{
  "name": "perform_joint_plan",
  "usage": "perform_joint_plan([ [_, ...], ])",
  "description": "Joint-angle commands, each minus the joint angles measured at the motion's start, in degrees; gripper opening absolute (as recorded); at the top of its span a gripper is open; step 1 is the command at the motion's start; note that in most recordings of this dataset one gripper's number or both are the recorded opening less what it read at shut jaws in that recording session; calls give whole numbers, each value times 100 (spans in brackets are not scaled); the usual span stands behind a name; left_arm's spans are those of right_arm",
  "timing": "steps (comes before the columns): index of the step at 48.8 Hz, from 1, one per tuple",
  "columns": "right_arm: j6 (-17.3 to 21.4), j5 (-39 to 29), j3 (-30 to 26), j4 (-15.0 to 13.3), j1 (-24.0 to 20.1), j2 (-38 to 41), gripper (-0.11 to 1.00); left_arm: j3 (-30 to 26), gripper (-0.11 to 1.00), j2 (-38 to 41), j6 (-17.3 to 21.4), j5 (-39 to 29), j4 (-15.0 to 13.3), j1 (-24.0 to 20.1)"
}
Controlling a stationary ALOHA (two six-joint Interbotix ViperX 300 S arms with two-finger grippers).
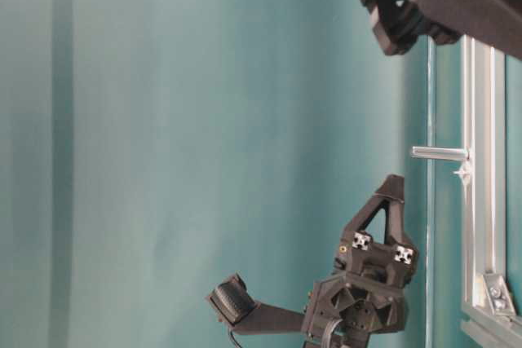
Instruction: Move the cable alternately left and right between 8 closely spaced pins so it hooks onto each one.
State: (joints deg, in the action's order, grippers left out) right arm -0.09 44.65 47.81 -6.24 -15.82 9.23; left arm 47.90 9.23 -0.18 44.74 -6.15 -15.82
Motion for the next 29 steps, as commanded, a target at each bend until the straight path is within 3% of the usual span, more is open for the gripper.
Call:
perform_joint_plan([
  [1,62,26,-132,-18,-62,-70,19,-105,15,-475,114,-202,272,26],
  [3,79,-62,-185,-18,-70,-97,16,-105,13,-633,158,-396,264,26],
  [6,123,-308,-290,-26,-114,-176,4,-97,1,-905,255,-747,264,26],
  [8,158,-580,-378,-18,-123,-229,0,-79,0,-1107,299,-1002,272,26],
  [22,211,-3366,-1125,-18,-281,-703,0,457,0,-2593,369,-2514,272,158],
  [29,554,-4465,-1529,-18,-413,-721,0,800,1,-3243,343,-3173,246,272],
])
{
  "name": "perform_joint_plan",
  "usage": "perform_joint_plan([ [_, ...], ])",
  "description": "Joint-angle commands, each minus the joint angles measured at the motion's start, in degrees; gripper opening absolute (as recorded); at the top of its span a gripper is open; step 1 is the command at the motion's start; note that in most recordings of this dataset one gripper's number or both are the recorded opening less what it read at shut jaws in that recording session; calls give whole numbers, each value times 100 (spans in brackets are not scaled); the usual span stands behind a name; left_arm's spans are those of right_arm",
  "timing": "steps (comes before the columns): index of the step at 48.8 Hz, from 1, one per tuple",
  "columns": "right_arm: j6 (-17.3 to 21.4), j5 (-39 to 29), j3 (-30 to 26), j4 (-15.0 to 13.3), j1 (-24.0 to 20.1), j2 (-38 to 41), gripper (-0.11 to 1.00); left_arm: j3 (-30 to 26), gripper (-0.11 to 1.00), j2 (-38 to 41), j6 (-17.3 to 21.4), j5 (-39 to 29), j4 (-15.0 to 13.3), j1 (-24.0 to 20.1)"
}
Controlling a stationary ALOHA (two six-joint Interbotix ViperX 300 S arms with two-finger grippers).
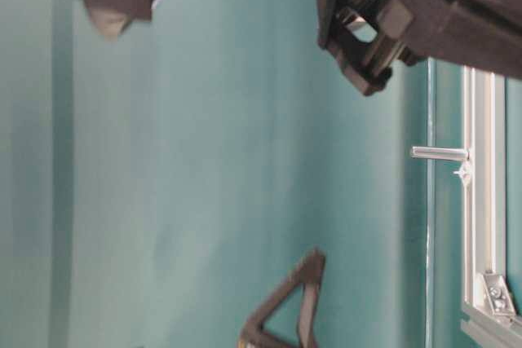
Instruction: Move the cable alternately left and right between 8 closely spaced pins so it hooks onto each one.
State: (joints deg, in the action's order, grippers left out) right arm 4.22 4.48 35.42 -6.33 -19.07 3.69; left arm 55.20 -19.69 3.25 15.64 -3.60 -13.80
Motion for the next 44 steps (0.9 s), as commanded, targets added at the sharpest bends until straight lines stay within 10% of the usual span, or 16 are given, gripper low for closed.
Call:
perform_joint_plan([
  [1,202,-563,-343,-9,-105,-158,0,114,1,-448,0,-352,-9,88],
  [9,984,-1266,-729,-9,-185,-26,0,571,23,-1195,0,-729,-9,185],
  [19,1696,-1723,-1143,-9,-272,334,1,1169,22,-2109,0,-791,-9,202],
  [32,2276,-2162,-1784,-18,-316,984,66,1811,22,-3533,-9,-1441,-9,202],
  [44,2347,-2364,-2171,-26,-308,1459,66,2206,22,-4931,-299,-2259,-18,202],
])
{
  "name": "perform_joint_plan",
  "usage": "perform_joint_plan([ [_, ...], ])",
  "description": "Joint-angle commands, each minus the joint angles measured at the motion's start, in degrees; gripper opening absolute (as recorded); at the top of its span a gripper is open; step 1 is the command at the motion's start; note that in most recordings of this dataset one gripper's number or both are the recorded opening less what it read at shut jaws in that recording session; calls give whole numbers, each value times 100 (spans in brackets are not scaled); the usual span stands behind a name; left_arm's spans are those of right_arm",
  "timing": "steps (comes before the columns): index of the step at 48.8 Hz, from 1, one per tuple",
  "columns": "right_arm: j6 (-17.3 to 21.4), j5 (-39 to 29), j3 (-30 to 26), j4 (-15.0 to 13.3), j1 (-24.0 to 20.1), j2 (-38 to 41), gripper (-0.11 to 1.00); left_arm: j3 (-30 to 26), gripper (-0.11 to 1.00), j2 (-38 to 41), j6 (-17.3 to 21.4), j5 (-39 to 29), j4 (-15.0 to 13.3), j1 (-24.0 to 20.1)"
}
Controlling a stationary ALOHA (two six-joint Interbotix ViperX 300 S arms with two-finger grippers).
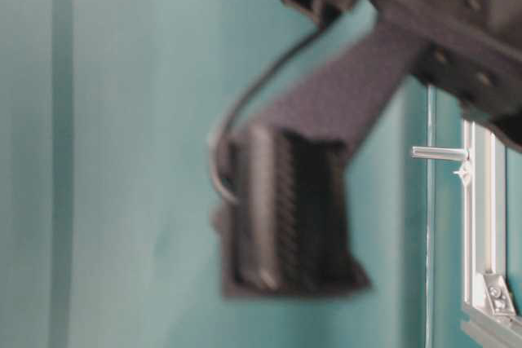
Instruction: Move the cable alternately left and right between 8 closely spaced pins so it hooks onto each one.
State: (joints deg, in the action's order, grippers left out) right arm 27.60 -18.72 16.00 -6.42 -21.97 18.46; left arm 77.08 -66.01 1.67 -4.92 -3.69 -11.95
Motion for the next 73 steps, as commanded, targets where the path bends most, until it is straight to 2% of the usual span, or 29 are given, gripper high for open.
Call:
perform_joint_plan([
  [1,18,-62,-264,-18,-18,18,66,44,22,-378,-202,-281,-9,18],
  [5,26,-149,-387,-18,-18,149,65,105,22,-615,-369,-580,-9,18],
  [10,26,-272,-466,-9,-18,281,65,132,22,-756,-396,-756,0,18],
  [26,35,-378,-536,-18,-9,431,63,264,21,-756,-352,-624,0,18],
  [31,35,-387,-545,-18,-9,422,53,290,21,-765,-352,-589,9,18],
  [38,35,-589,-659,-18,-9,422,21,299,21,-765,-352,-580,9,18],
  [40,35,-686,-703,-18,-9,422,15,299,21,-765,-360,-580,9,18],
  [54,35,-1459,-932,-9,-9,378,15,299,21,-773,-360,-580,9,18],
  [63,70,-1652,-940,-9,-18,167,15,299,21,-773,-360,-580,9,18],
  [67,255,-1749,-905,-9,-26,44,15,299,21,-773,-360,-580,9,18],
  [73,888,-1907,-747,-35,-53,-141,15,299,21,-773,-360,-580,9,18],
])
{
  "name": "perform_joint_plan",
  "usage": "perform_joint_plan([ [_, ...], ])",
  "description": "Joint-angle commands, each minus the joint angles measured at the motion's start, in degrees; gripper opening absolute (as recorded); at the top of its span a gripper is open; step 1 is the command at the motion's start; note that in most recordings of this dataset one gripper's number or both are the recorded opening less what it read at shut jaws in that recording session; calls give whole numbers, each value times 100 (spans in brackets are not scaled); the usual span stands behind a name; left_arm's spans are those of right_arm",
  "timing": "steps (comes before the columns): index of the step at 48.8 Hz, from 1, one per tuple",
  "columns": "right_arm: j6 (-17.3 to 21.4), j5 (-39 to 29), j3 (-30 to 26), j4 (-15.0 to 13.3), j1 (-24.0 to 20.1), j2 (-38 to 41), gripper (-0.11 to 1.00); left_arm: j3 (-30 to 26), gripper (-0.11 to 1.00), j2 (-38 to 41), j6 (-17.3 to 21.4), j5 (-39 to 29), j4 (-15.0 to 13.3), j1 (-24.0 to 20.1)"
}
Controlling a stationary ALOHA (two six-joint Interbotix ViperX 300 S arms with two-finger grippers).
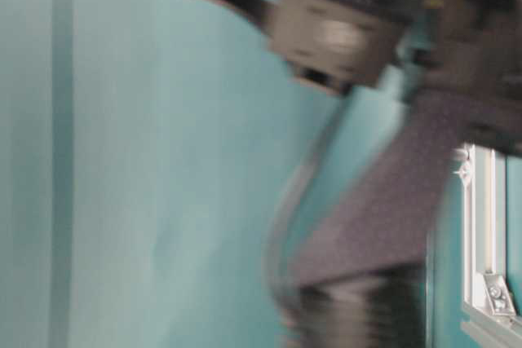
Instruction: Move the cable alternately left and right between 8 closely spaced pins so it hooks onto each one.
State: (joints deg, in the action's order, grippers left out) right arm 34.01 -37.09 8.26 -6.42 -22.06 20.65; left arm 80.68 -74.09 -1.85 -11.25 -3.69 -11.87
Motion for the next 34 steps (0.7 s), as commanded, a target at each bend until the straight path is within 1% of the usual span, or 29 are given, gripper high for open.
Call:
perform_joint_plan([
  [1,378,-88,70,-62,-53,-387,15,-62,21,35,-9,53,9,9],
  [3,624,-105,167,-123,-70,-466,15,-62,21,35,-9,53,9,9],
  [4,817,-105,246,-185,-97,-527,15,-62,21,35,-9,53,0,9],
  [14,2241,-193,782,-800,-352,-984,15,-62,21,35,-18,53,9,9],
  [18,2865,-369,976,-1002,-475,-1143,15,-62,21,44,-18,53,9,9],
  [24,3700,-712,1230,-1266,-650,-1345,15,-44,21,35,-18,79,9,9],
  [25,3894,-791,1292,-1318,-703,-1406,15,-44,21,35,-18,88,9,0],
  [29,4351,-984,1424,-1415,-809,-1521,15,-18,21,35,-18,105,9,0],
  [34,4799,-1151,1591,-1468,-932,-1635,15,-9,21,44,-18,123,9,-9],
])
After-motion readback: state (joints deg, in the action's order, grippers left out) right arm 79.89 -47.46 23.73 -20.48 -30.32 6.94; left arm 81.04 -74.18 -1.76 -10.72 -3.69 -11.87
